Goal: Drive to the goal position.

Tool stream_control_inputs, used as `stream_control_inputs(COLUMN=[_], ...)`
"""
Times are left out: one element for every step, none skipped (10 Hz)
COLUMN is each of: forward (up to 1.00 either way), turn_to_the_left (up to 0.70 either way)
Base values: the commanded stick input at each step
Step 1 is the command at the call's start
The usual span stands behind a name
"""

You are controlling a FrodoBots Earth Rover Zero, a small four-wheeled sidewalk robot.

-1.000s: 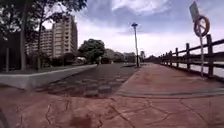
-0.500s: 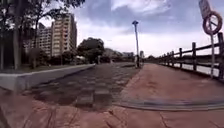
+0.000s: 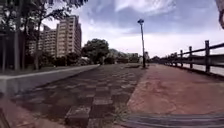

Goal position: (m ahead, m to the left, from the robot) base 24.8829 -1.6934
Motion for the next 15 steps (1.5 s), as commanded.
stream_control_inputs(forward=[1.0, 1.0, 1.0, 1.0, 1.0, 1.0, 1.0, 1.0, 1.0, 1.0, 1.0, 1.0, 1.0, 1.0, 1.0], turn_to_the_left=[0.27, 0.19, 0.06, 0.0, 0.0, 0.0, 0.0, 0.0, 0.0, 0.0, 0.0, 0.0, 0.0, 0.0, 0.0])
